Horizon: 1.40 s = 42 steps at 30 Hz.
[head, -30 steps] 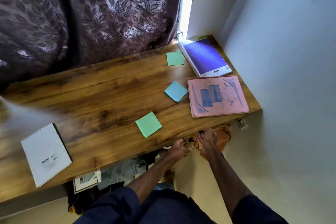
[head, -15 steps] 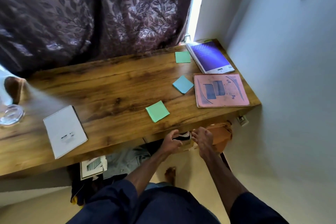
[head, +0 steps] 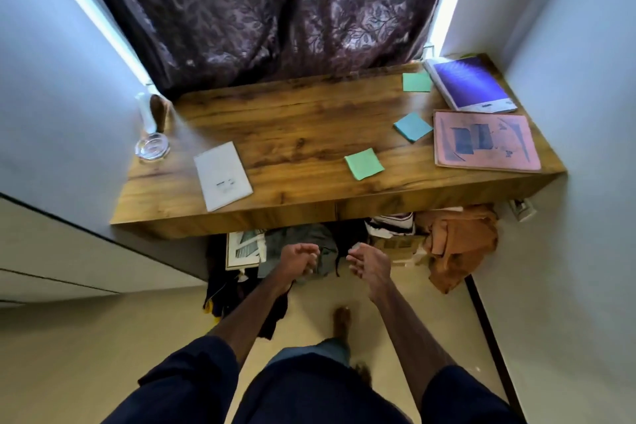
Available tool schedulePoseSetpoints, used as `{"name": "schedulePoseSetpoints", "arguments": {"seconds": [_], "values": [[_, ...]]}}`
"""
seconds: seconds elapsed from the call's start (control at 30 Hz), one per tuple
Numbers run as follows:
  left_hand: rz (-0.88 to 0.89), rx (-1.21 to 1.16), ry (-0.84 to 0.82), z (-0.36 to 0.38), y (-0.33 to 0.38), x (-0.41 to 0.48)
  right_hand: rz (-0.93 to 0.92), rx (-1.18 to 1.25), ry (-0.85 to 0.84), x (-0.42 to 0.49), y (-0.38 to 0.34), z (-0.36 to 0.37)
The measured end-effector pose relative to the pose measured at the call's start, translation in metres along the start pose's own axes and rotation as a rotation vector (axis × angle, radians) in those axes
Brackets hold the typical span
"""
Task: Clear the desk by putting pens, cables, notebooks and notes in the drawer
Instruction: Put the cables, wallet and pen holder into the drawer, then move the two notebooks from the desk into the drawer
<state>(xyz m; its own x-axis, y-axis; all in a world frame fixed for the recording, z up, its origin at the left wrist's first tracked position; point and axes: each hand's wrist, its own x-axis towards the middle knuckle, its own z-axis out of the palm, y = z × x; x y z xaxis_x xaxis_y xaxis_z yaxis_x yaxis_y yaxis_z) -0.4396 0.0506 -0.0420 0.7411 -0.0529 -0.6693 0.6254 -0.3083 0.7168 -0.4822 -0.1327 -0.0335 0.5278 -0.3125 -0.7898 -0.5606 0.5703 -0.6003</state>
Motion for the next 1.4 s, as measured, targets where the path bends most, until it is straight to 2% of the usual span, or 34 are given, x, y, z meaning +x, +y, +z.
{"name": "schedulePoseSetpoints", "arguments": {"seconds": [0.33, 0.8, 1.0, 1.17, 1.3, 1.4], "values": [[0.016, -0.102, 0.05, -0.093, -0.008, -0.006, -0.091, -0.111, -0.114, -0.036, 0.033, 0.075], [0.086, -0.059, -0.047, -0.245, 0.029, 0.053, -0.149, 0.0, -0.071, -0.023, 0.046, 0.244], [0.067, -0.046, -0.093, -0.277, 0.032, 0.074, -0.159, 0.038, -0.014, -0.021, 0.044, 0.263], [0.005, -0.138, -0.139, -0.28, 0.022, 0.088, -0.116, 0.037, 0.059, -0.009, 0.05, 0.259], [-0.089, -0.226, -0.093, -0.282, 0.015, 0.103, -0.032, 0.061, 0.078, 0.002, 0.053, 0.258], [-0.219, -0.381, -0.048, -0.284, 0.007, 0.114, 0.014, 0.114, 0.058, 0.009, 0.059, 0.263]]}}
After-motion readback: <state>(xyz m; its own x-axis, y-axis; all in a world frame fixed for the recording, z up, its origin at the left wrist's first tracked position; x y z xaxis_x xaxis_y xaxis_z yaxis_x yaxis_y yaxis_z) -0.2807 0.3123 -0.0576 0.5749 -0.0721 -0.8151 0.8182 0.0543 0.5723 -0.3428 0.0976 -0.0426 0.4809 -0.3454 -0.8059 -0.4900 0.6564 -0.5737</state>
